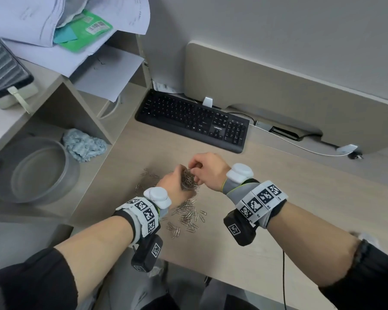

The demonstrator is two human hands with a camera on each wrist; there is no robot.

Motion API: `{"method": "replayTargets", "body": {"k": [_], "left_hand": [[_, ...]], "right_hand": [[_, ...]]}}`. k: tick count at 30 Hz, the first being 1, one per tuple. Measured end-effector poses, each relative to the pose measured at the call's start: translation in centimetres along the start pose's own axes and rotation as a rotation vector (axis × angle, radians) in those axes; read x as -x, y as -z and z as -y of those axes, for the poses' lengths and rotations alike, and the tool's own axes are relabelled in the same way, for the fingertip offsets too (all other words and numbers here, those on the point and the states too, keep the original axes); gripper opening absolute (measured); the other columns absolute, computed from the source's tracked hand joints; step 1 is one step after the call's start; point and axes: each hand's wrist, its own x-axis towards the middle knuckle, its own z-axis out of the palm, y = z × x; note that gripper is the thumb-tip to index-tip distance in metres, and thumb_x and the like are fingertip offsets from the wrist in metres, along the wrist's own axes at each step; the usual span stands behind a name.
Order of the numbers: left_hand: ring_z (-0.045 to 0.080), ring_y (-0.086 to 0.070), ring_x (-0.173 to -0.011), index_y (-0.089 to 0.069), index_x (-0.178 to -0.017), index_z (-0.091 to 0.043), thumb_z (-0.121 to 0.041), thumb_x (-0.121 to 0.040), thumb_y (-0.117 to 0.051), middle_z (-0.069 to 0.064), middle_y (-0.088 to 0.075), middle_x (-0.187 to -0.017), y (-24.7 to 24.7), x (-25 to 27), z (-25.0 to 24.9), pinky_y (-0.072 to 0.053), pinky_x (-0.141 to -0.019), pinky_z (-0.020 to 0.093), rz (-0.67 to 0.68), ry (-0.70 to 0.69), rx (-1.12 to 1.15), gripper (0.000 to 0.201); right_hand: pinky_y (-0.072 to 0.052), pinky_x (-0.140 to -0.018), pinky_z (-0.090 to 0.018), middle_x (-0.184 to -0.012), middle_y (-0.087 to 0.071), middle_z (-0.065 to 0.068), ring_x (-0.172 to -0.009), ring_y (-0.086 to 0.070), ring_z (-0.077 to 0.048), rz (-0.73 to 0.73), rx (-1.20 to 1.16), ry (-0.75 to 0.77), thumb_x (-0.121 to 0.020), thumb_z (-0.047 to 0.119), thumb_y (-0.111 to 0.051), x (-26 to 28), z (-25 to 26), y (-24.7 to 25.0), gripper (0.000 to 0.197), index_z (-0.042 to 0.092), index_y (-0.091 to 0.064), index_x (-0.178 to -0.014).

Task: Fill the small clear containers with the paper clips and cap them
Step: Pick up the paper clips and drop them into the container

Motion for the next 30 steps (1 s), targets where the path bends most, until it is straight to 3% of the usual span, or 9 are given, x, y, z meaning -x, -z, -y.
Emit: {"method": "replayTargets", "body": {"k": [3,8,10,14,19,25,30], "left_hand": [[0.030,-0.063,-0.081,-0.040,-0.117,-0.023,-0.039,-0.068,-0.074,0.004,-0.066,-0.091,0.2,0.2,-0.2,-0.053,-0.071,0.040,0.001,-0.010,0.005,0.062],[0.027,-0.063,-0.077,-0.042,-0.111,-0.025,-0.036,-0.068,-0.075,0.001,-0.065,-0.087,0.9,0.6,-0.2,-0.052,-0.067,0.035,-0.022,-0.011,0.038,0.055],[0.026,-0.063,-0.076,-0.043,-0.108,-0.024,-0.035,-0.069,-0.075,0.000,-0.065,-0.086,1.1,0.9,-0.2,-0.054,-0.068,0.038,-0.007,-0.026,0.032,0.052],[0.026,-0.065,-0.077,-0.043,-0.110,-0.026,-0.039,-0.068,-0.075,0.000,-0.067,-0.087,1.6,1.4,0.2,-0.055,-0.070,0.041,0.001,-0.026,0.027,0.054],[0.024,-0.064,-0.079,-0.041,-0.117,-0.023,-0.038,-0.070,-0.076,0.000,-0.065,-0.091,2.5,1.8,0.1,-0.054,-0.070,0.037,0.000,-0.051,0.020,0.061],[0.022,-0.064,-0.076,-0.041,-0.114,-0.028,-0.040,-0.066,-0.075,-0.002,-0.065,-0.089,3.0,2.1,0.1,-0.054,-0.068,0.037,-0.009,-0.045,0.027,0.060],[0.022,-0.065,-0.076,-0.042,-0.112,-0.029,-0.041,-0.066,-0.075,-0.002,-0.066,-0.088,3.1,2.3,0.0,-0.055,-0.069,0.039,-0.041,-0.052,0.044,0.058]], "right_hand": [[-0.056,-0.068,-0.035,-0.062,-0.060,0.005,-0.055,-0.058,-0.014,0.005,0.001,0.016,-0.088,0.005,-0.057,0.2,0.2,0.1,0.013,0.013,-0.067,-0.092],[-0.045,-0.072,-0.028,-0.086,-0.065,0.000,-0.073,-0.053,-0.015,0.008,0.104,0.079,-0.084,0.010,-0.064,0.3,0.5,-0.3,0.010,0.014,-0.068,-0.093],[-0.046,-0.079,-0.031,-0.093,-0.064,-0.004,-0.083,-0.054,-0.019,0.041,0.209,0.124,-0.083,0.012,-0.066,0.6,0.9,-1.0,0.008,0.013,-0.067,-0.091],[-0.047,-0.080,-0.038,-0.089,-0.060,-0.002,-0.086,-0.056,-0.023,0.001,0.251,0.151,-0.083,0.013,-0.064,0.9,1.6,-1.3,0.005,0.012,-0.064,-0.088],[-0.046,-0.078,-0.034,-0.086,-0.056,0.006,-0.087,-0.054,-0.018,-0.018,0.254,0.120,-0.086,0.026,-0.068,0.4,1.7,-0.6,0.029,0.019,-0.058,-0.113],[-0.045,-0.075,-0.033,-0.086,-0.054,0.005,-0.082,-0.054,-0.019,-0.054,0.284,0.188,-0.086,0.019,-0.065,0.8,1.3,-1.3,0.012,0.017,-0.061,-0.098],[-0.044,-0.074,-0.032,-0.084,-0.056,0.006,-0.080,-0.053,-0.017,-0.072,0.259,0.210,-0.091,0.028,-0.062,0.9,1.8,-0.9,0.012,0.016,-0.065,-0.094]]}}
